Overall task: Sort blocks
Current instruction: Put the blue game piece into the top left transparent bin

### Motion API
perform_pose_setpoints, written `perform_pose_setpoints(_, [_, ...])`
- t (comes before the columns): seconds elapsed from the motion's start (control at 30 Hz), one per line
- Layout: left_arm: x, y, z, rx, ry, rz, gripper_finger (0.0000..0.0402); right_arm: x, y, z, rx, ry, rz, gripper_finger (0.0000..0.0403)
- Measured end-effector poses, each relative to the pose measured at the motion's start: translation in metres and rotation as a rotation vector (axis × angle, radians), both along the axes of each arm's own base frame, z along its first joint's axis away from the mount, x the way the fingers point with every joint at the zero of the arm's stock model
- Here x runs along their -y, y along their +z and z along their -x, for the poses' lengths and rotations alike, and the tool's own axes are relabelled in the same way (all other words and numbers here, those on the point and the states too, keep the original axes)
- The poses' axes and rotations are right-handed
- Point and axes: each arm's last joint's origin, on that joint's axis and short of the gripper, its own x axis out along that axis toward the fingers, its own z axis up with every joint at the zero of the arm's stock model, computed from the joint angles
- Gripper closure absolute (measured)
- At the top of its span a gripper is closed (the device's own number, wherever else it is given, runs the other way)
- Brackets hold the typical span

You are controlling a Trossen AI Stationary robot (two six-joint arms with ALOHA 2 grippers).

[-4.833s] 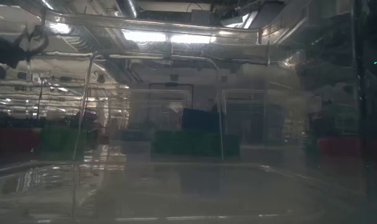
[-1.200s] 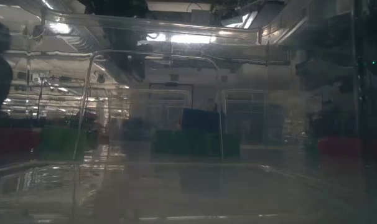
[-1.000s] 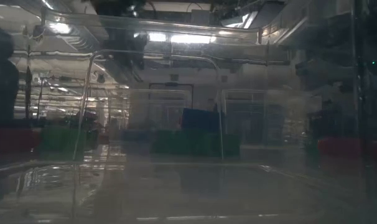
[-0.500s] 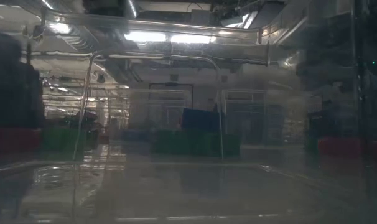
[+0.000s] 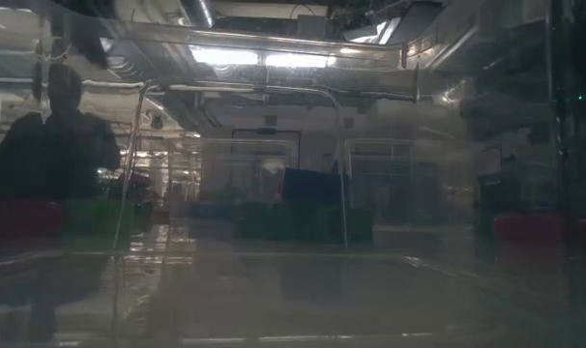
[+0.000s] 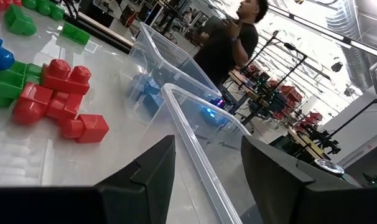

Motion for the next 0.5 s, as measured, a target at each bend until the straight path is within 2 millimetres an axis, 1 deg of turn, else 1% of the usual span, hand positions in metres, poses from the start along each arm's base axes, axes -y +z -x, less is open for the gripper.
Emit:
perform_pose_setpoints(0.27, [0.044, -0.012, 0.015, -0.042, 0.056, 0.188, 0.0119, 0.0, 0.0, 0.0, 0.0, 0.0, 0.0, 0.0217])
perform_pose_setpoints(0.5, [0.091, -0.032, 0.01, -0.097, 0.039, 0.311, 0.0119, 0.0, 0.0, 0.0, -0.008, 0.0, 0.017, 0.0217])
